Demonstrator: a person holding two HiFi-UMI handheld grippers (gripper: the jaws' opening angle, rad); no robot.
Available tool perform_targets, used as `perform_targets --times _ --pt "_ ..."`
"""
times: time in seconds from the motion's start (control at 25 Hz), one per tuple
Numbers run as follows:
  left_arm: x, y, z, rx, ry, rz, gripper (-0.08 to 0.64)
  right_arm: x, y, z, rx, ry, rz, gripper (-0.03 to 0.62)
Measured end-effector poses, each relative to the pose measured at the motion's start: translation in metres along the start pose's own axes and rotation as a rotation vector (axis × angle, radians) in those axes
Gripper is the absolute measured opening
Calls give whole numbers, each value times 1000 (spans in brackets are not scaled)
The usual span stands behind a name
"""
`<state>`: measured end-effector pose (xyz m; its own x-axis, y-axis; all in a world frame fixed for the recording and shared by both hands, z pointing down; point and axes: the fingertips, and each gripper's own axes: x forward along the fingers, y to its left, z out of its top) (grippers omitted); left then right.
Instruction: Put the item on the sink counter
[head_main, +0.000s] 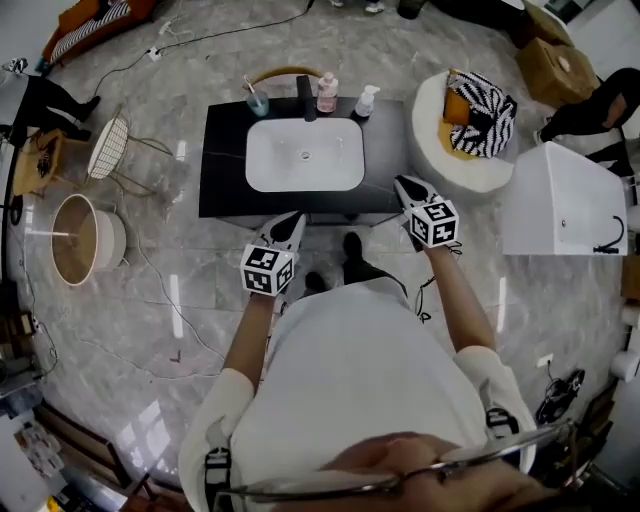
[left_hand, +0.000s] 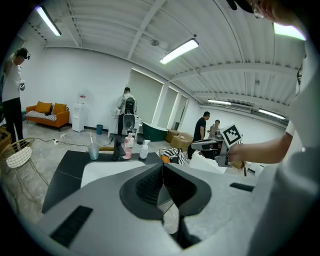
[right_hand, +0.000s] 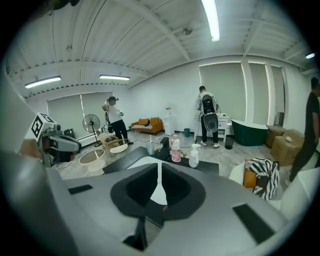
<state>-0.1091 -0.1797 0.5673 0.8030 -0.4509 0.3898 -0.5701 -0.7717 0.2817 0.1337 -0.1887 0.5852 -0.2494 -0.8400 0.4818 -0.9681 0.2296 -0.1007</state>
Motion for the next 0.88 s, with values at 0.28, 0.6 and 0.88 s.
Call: perform_targets --times 0.28,0.6,0.88 --pt "0 -26 19 47 -53 -68 5 -52 29 1 20 -67 -8 6" --pt "5 -49 40 48 -109 -32 5 -102 19 18 63 -151 24 6" --pt "6 -60 57 25 -152 20 5 -125 0 38 27 -202 54 6"
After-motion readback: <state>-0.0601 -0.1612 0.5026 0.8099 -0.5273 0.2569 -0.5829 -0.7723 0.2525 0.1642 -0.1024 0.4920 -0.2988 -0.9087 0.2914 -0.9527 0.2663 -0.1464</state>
